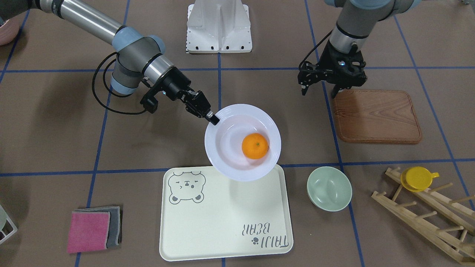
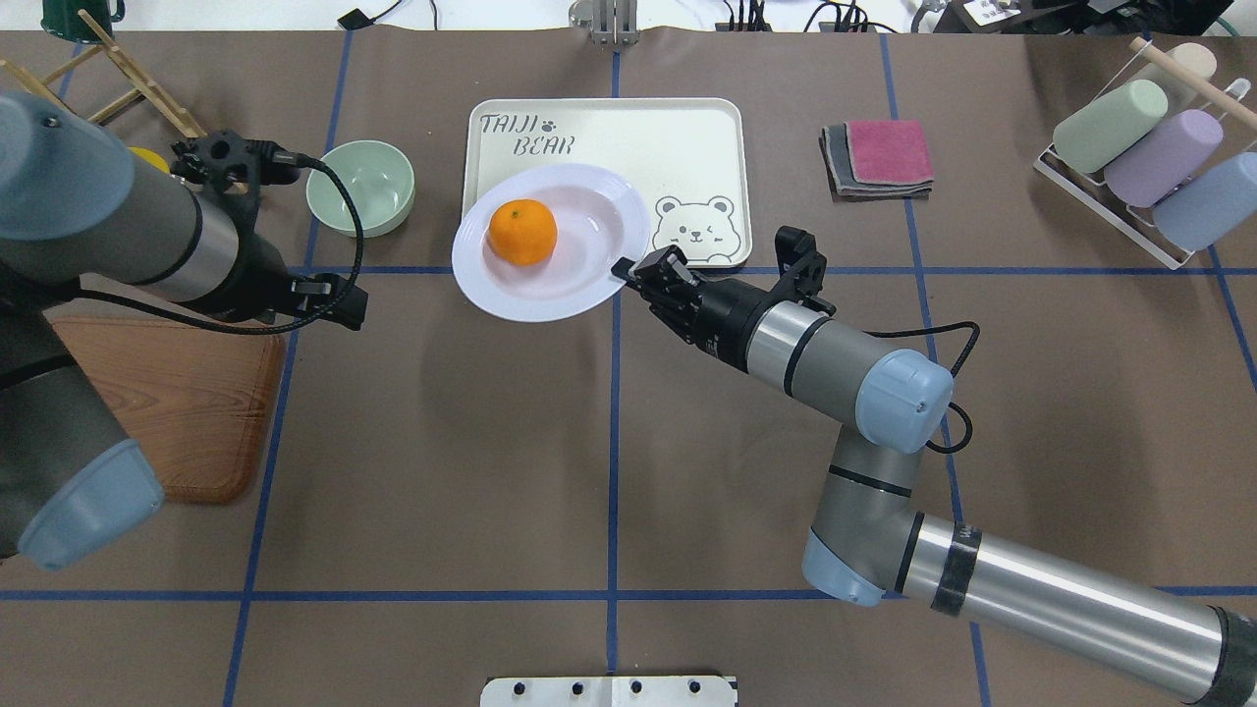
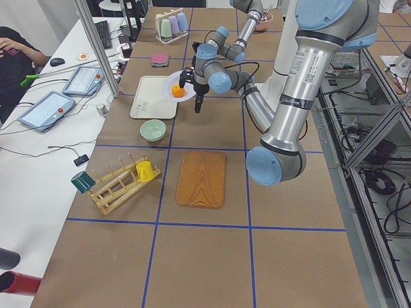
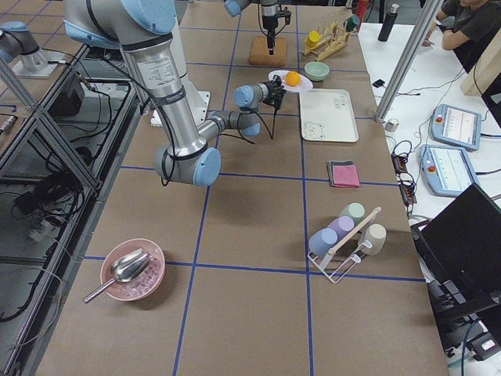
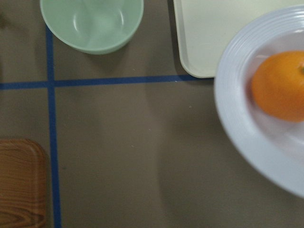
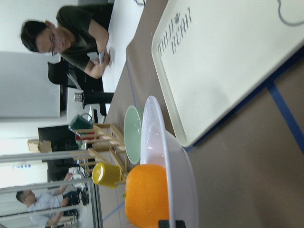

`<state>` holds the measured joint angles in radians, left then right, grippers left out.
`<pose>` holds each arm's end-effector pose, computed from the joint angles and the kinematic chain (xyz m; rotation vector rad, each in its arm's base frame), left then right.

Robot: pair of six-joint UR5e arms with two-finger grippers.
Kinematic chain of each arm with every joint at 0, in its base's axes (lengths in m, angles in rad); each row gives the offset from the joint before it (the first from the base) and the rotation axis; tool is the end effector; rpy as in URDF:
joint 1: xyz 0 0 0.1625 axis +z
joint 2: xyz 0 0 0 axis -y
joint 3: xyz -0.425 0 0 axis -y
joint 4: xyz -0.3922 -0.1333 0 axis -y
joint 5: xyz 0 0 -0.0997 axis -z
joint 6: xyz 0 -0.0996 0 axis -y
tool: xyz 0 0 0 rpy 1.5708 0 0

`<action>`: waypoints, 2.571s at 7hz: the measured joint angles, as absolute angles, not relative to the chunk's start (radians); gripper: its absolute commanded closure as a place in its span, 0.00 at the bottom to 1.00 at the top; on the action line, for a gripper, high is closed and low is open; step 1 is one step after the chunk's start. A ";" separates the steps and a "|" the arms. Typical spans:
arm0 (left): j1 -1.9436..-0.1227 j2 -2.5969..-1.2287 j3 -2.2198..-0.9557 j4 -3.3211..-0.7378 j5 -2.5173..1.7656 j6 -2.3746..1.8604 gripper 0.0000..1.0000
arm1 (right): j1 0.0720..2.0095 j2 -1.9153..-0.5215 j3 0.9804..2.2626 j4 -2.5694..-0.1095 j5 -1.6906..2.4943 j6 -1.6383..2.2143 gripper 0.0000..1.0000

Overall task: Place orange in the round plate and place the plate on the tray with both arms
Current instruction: 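Push the plate farther onto the tray with the right gripper while the left gripper withdraws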

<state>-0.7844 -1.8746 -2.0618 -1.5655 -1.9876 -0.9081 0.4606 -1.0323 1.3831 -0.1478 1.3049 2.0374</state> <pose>0.3142 -0.4449 0.2815 0.2188 0.8434 0.0506 -0.5206 -0.4363 0.2755 0.1958 -1.8472 0.8940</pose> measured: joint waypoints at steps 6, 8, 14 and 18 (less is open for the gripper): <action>-0.828 -1.845 -2.060 -1.565 -2.005 -0.838 0.08 | 0.466 -0.950 1.257 -0.393 1.081 2.138 1.00; -0.828 -1.845 -2.060 -1.564 -2.005 -0.839 0.08 | 0.456 -0.917 1.233 -0.444 1.051 2.162 1.00; -0.834 -1.837 -2.065 -1.565 -2.006 -0.839 0.08 | 0.491 -0.918 1.286 -0.595 1.175 2.043 0.00; -0.853 -1.836 -2.064 -1.564 -2.028 -0.828 0.08 | 0.654 -0.974 1.525 -1.047 1.623 1.536 0.00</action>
